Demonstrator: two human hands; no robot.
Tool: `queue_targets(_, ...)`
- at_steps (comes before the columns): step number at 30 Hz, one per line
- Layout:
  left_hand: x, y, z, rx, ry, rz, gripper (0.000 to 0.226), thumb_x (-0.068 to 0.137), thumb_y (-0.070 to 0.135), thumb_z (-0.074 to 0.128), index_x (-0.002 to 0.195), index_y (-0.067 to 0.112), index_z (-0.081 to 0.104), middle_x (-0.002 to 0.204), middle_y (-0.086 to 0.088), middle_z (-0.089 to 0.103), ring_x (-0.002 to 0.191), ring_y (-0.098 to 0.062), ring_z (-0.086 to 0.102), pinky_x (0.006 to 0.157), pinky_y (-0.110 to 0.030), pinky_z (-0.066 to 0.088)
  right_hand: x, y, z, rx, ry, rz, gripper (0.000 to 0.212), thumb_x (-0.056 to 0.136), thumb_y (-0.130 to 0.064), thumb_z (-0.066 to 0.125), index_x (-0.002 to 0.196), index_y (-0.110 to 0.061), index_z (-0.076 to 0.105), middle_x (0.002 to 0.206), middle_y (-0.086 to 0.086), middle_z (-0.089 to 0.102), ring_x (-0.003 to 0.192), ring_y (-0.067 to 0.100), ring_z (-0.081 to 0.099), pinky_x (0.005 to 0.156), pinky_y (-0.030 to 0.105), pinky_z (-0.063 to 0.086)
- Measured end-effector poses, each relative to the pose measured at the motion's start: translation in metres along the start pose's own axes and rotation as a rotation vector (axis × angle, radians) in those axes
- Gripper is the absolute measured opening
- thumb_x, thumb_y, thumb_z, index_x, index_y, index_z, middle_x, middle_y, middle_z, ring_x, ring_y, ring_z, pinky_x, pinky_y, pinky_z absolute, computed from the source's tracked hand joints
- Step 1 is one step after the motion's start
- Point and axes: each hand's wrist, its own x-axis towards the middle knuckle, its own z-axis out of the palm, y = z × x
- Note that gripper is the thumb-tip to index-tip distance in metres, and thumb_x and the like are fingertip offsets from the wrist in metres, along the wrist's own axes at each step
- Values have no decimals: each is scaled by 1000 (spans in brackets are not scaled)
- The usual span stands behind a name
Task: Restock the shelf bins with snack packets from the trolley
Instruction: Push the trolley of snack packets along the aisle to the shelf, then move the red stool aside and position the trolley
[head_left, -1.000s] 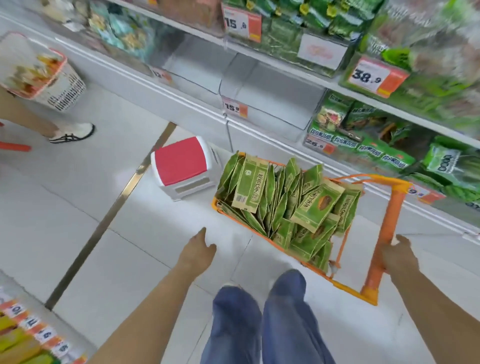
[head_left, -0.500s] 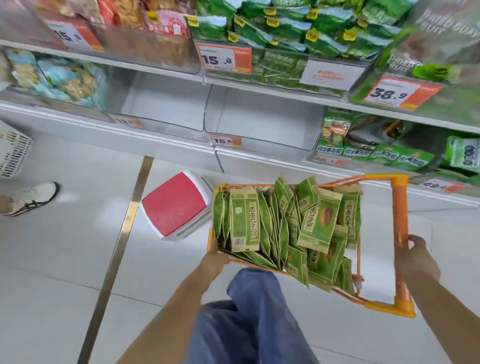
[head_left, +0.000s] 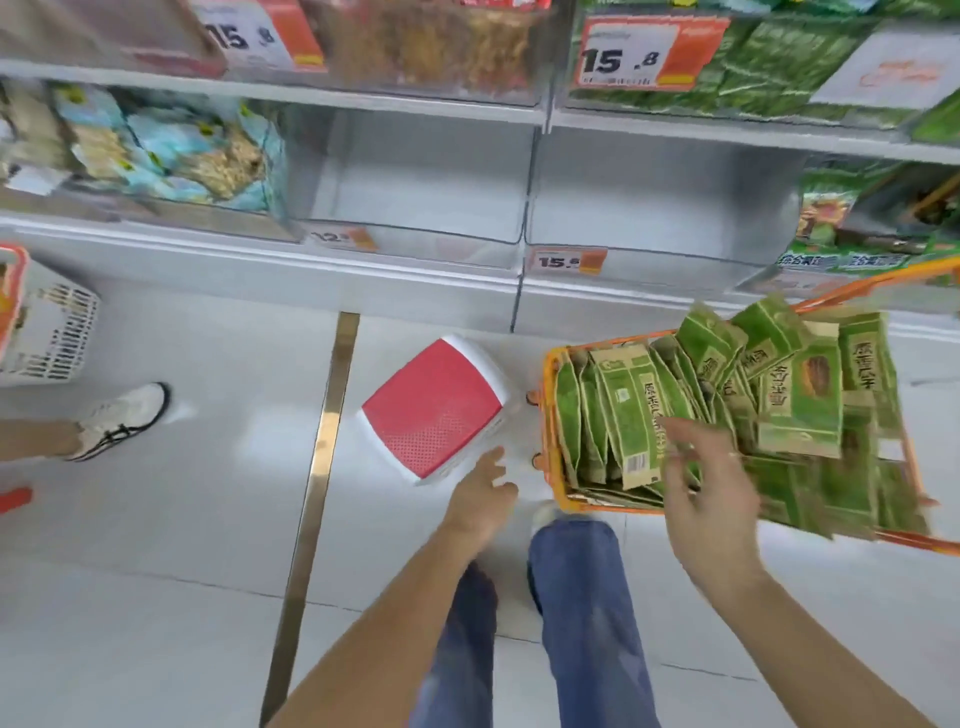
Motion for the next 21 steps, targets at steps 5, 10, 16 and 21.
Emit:
queue_targets(5, 28, -78, -77, -84, 313, -102, 46, 95, 18, 54, 140, 17, 43, 131, -9, 56, 118, -27, 55, 90, -28, 44, -36, -29, 145, -66, -529, -160, 37, 93, -28, 40, 123, -18, 59, 118, -4, 63, 107, 12, 57, 87, 22, 43)
queue_targets(10, 105, -154, -105, -106, 382, -205, 63, 94, 28, 58, 148, 13, 29, 147, -12, 41, 133, -30, 42, 101, -34, 37, -8, 33, 259, -224, -701, 64, 51, 100, -29, 44, 148, -16, 30, 145, 9, 41, 131, 25, 38, 98, 32, 35)
queue_targets(16, 218, -214, -111, -246, 402, -124, 77, 93, 38, 59, 153, 15, 16, 156, -8, 28, 139, -30, 33, 109, -40, 29, 57, 121, 374, -326, -494, 120, 64, 100, -35, 42, 153, -10, 14, 158, 15, 16, 144, 29, 19, 113, 38, 22)
queue_targets(21, 293, -248, -111, -446, 368, 119, 67, 82, 53, 67, 135, 31, 33, 136, 1, 51, 121, -24, 53, 101, -42, 44, 100, 164, 436, -389, -350, 65, 70, 98, -48, 37, 152, -8, 16, 152, 26, 24, 139, 37, 25, 114, 47, 24)
